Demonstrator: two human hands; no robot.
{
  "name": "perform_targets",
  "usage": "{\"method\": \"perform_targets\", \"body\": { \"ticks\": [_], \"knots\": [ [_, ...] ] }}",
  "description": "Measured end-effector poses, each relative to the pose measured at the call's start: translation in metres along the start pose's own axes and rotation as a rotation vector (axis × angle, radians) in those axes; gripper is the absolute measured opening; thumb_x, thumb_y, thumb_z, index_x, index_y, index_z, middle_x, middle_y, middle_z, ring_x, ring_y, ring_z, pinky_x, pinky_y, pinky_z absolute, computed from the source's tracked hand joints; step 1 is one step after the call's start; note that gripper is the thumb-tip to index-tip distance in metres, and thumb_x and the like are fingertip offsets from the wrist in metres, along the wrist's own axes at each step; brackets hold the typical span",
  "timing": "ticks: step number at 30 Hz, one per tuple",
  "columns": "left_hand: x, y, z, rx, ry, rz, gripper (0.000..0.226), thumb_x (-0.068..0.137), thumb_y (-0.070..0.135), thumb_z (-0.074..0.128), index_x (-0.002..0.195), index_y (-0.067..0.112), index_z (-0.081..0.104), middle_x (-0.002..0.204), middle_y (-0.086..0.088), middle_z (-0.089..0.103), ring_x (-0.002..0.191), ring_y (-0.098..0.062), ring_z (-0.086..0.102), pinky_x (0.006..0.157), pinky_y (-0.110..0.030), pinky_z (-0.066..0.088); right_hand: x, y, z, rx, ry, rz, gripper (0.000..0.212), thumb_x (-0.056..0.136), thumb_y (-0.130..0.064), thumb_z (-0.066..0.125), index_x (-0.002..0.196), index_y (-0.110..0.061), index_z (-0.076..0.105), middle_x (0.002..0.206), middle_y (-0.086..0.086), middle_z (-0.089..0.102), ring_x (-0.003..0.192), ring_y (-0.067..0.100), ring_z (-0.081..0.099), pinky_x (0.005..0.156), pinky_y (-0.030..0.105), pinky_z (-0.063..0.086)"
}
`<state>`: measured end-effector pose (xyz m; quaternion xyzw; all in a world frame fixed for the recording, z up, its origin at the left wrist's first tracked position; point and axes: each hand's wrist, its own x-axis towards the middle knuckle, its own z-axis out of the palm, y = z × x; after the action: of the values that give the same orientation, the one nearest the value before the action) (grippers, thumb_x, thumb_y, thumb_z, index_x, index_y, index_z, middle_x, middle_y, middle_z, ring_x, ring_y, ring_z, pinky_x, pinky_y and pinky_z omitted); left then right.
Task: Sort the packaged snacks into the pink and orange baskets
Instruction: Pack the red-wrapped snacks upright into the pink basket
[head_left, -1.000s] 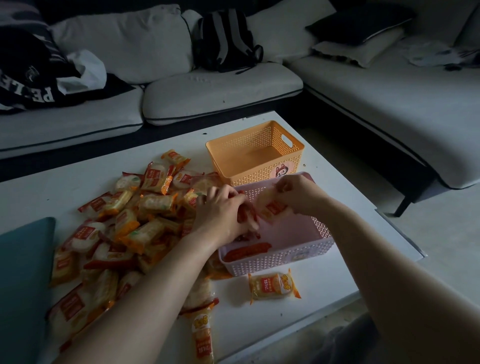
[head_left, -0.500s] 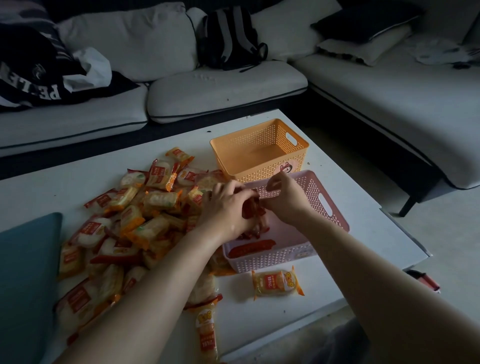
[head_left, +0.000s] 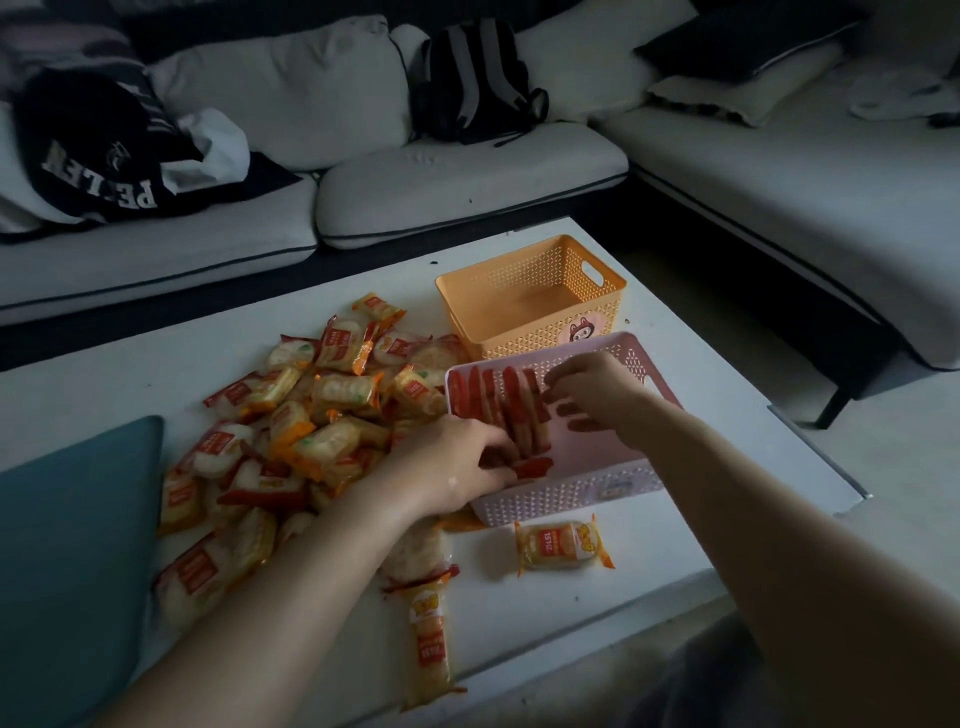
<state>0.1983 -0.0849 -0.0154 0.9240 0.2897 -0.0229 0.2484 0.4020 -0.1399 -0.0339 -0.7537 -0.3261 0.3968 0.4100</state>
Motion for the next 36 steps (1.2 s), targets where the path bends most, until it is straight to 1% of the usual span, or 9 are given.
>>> {"method": "perform_targets", "body": {
  "ticks": [4, 7, 11, 17, 20, 23, 27, 31, 36],
  "knots": [
    [0.000, 0.003, -0.003, 0.045, 0.087, 0.005, 0.015, 0.095, 0.028, 0.069, 0.107, 0.032, 0.075, 0.104, 0.015, 0.072, 0.093, -0.004, 0.064, 0.083, -0.029, 0.055, -0.004, -0.001, 0.002, 0.061, -0.121, 0.029, 0.030, 0.096, 0.009, 0.047, 0.100, -0.006, 0.072, 0.093, 0.014, 0.075, 0.079, 0.027, 0.076, 0.073, 0.040, 0.064],
    [0.004, -0.009, -0.026, -0.228, 0.303, 0.018, 0.021, 0.093, 0.013, 0.070, 0.097, 0.033, 0.075, 0.098, 0.020, 0.069, 0.096, 0.001, 0.062, 0.088, -0.023, 0.047, -0.002, -0.003, -0.004, 0.124, -0.146, 0.043, 0.026, 0.097, -0.001, 0.047, 0.107, 0.000, 0.071, 0.090, 0.013, 0.077, 0.085, 0.031, 0.074, 0.087, 0.047, 0.060],
    [0.011, -0.017, -0.045, -0.480, 0.437, 0.053, 0.030, 0.096, 0.004, 0.066, 0.088, 0.033, 0.073, 0.082, 0.014, 0.072, 0.070, -0.008, 0.066, 0.064, -0.023, 0.053, -0.001, -0.001, -0.011, 0.244, -0.220, 0.147, 0.028, 0.097, -0.019, 0.050, 0.110, -0.003, 0.069, 0.080, 0.008, 0.076, 0.082, 0.026, 0.072, 0.088, 0.045, 0.056],
    [0.041, -0.004, -0.038, -0.629, 0.410, 0.055, 0.029, 0.085, 0.041, 0.054, 0.084, 0.021, 0.076, 0.095, -0.004, 0.075, 0.099, -0.026, 0.067, 0.090, -0.042, 0.051, -0.002, -0.001, -0.017, 0.398, -0.279, 0.241, 0.052, 0.104, -0.046, 0.035, 0.118, -0.005, 0.064, 0.083, 0.011, 0.075, 0.084, 0.029, 0.070, 0.081, 0.040, 0.054],
    [0.057, 0.009, -0.029, -0.522, 0.406, 0.072, 0.035, 0.074, 0.058, 0.063, 0.083, 0.026, 0.074, 0.091, 0.003, 0.075, 0.089, -0.017, 0.068, 0.081, -0.031, 0.052, 0.003, 0.004, -0.020, 0.426, -0.307, 0.272, 0.058, 0.102, -0.053, 0.032, 0.118, -0.008, 0.064, 0.094, 0.013, 0.076, 0.093, 0.030, 0.070, 0.080, 0.040, 0.053],
    [0.073, 0.017, -0.020, -0.432, 0.360, 0.062, 0.019, 0.070, 0.041, 0.070, 0.085, 0.030, 0.068, 0.092, 0.006, 0.072, 0.083, -0.012, 0.065, 0.074, -0.026, 0.052, 0.004, 0.007, -0.021, 0.361, -0.282, 0.261, 0.043, 0.099, -0.043, 0.043, 0.113, -0.011, 0.067, 0.104, 0.013, 0.075, 0.097, 0.028, 0.072, 0.083, 0.040, 0.055],
    [0.084, 0.018, -0.014, -0.137, 0.274, 0.041, 0.024, 0.080, 0.018, 0.073, 0.096, 0.028, 0.059, 0.092, 0.015, 0.062, 0.083, -0.008, 0.058, 0.062, -0.014, 0.043, 0.007, 0.013, -0.011, 0.032, -0.208, 0.191, 0.030, 0.096, -0.030, 0.057, 0.106, -0.005, 0.070, 0.089, 0.007, 0.070, 0.080, 0.021, 0.064, 0.081, 0.038, 0.056],
    [0.087, 0.012, -0.005, 0.028, 0.191, 0.051, 0.029, 0.080, 0.029, 0.070, 0.106, 0.033, 0.060, 0.109, 0.014, 0.064, 0.107, -0.015, 0.058, 0.084, -0.029, 0.051, 0.015, 0.018, 0.000, -0.299, -0.054, -0.040, 0.021, 0.087, -0.021, 0.066, 0.091, -0.004, 0.076, 0.085, 0.012, 0.074, 0.076, 0.023, 0.064, 0.068, 0.034, 0.052],
    [0.080, 0.011, 0.012, 0.268, 0.111, 0.048, 0.072, 0.076, 0.061, 0.073, 0.139, 0.040, 0.046, 0.139, 0.025, 0.046, 0.122, -0.017, 0.035, 0.099, -0.042, 0.045, 0.016, 0.016, 0.000, -0.309, -0.021, -0.068, 0.025, 0.083, -0.007, 0.054, 0.092, -0.007, 0.077, 0.089, 0.016, 0.075, 0.085, 0.032, 0.070, 0.066, 0.037, 0.051]
  ]
}}
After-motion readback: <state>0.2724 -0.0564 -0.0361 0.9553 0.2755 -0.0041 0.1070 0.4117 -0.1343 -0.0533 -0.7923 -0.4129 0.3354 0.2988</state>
